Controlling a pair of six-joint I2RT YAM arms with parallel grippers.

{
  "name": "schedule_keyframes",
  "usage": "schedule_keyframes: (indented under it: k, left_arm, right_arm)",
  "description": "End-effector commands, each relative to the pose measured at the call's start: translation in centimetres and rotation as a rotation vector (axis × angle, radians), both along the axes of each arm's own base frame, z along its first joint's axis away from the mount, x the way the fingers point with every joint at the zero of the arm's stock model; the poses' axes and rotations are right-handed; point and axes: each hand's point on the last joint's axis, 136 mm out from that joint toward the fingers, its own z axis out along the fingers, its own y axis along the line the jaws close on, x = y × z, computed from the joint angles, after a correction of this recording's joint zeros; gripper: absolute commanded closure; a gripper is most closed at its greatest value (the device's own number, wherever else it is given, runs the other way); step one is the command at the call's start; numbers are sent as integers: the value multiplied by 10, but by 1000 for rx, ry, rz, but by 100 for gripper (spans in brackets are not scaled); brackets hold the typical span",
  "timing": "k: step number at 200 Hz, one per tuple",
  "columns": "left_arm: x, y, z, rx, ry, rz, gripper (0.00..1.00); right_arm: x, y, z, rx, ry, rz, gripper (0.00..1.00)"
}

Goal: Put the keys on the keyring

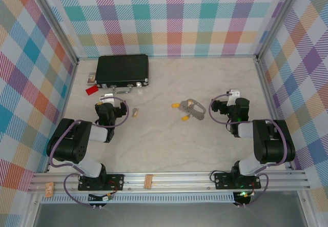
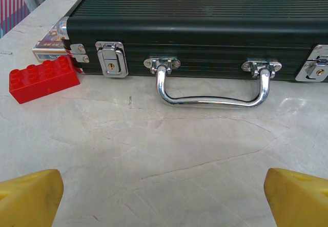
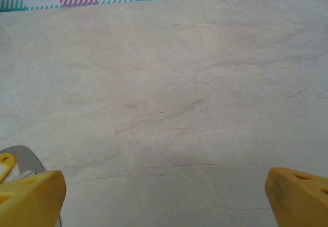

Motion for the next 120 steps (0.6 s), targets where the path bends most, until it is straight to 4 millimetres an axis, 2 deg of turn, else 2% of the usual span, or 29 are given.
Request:
schedule_keyframes:
  k: [1,53,67,74,94,120]
  left_arm:
    - [6,8,8,-12,-28,34,0]
    - [7,11,7,-35,-22,35,0]
    - [5,21,15,-32,-35,94,0]
    - [3,18,13,-40,-25,81,0]
    - [0,16,31,-19,-39,75,0]
    - [-9,44,68,-65,38,288,0]
  right_arm:
    - [5,-1,8,-1,-25,-5,1]
    - [5,-1,8,0,-23,-5,1]
    - [4,-1,9,0,-29,-8,1]
    - [4,-4,12,-1,-37,-19,1]
    - [-3,-10,31,1,-46,-63,1]
    - [-13,-16,63,50,-22,-124,1]
